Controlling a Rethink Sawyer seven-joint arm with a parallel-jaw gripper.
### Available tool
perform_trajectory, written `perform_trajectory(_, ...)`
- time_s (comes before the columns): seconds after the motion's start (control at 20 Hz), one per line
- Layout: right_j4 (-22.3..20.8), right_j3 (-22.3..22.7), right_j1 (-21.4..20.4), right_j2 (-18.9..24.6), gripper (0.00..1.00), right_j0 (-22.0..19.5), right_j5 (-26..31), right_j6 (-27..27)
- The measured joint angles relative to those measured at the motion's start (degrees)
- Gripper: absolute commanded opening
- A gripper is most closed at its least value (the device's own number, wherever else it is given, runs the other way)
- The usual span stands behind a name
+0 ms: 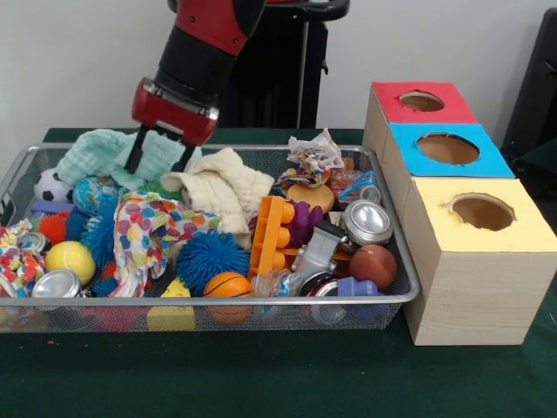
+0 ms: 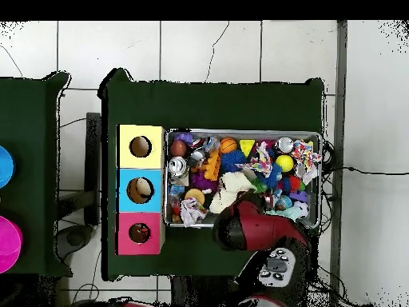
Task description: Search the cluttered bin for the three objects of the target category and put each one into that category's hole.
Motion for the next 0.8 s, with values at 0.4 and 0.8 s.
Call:
perform_trajectory(0.4,2.56,1.72,-4.78,-5.06,1.0,7.08,0.0,0.01)
perform_trajectory(0.8,3.33,5.8,-7.15,-3.22,1.0,4.05,-2.59,0.01)
